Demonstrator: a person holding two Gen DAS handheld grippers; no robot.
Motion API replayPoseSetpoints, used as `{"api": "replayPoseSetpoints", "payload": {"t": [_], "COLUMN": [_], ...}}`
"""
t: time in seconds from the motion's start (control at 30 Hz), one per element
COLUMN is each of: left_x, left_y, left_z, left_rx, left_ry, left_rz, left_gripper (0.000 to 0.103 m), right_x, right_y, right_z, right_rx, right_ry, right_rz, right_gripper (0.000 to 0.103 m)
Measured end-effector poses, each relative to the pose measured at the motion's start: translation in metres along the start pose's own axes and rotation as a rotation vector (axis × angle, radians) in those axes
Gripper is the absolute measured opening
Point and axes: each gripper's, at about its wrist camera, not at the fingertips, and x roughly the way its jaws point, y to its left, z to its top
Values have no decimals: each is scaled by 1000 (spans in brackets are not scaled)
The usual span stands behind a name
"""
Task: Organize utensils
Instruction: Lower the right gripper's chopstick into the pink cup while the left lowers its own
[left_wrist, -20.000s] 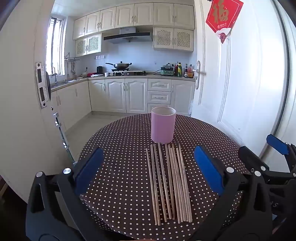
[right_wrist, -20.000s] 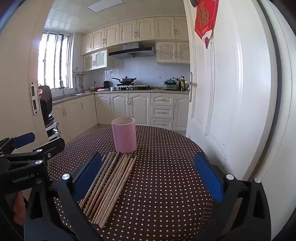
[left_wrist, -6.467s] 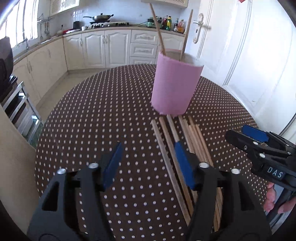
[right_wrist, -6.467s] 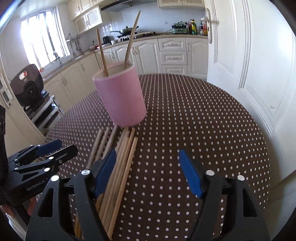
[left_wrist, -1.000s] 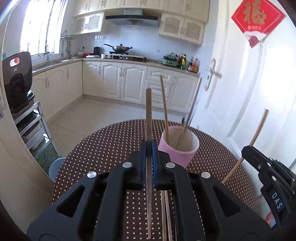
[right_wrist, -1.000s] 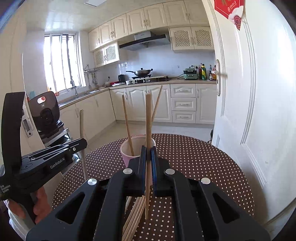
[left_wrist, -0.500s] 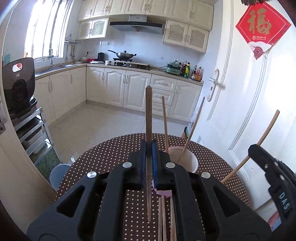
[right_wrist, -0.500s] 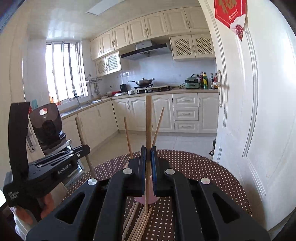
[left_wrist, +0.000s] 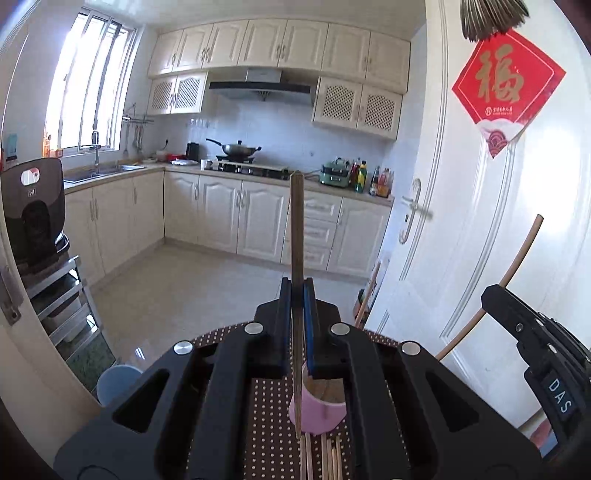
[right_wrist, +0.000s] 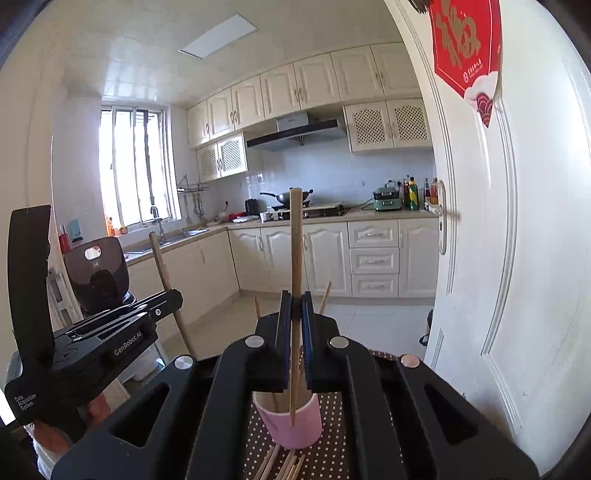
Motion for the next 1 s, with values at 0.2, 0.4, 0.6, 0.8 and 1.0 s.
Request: {"api": "replayPoseSetpoints", "payload": {"t": [0.2,0.4,0.6,0.8,1.0], "left_x": [3,14,42,68,91], "left_y": [-8,-17,-24,-24,-18], "left_z": [17,23,17,0,-20], "left_rx": [0,15,20,31,22], "left_ry": [-47,-86,-51,19,95], "left_rz": [-5,4,0,12,13], "left_gripper": [7,7,7,7,7], "right_x": [6,24,52,74,93], "right_y": [-3,-11,-18,-22,-23], "right_z": [17,18,7,-11,-34], "right_rx": [3,16,43,67,84], "right_ry": [-42,-41,4,60,148], "right_rz": [3,3,8,17,16], "right_gripper": [4,4,4,4,4]}}
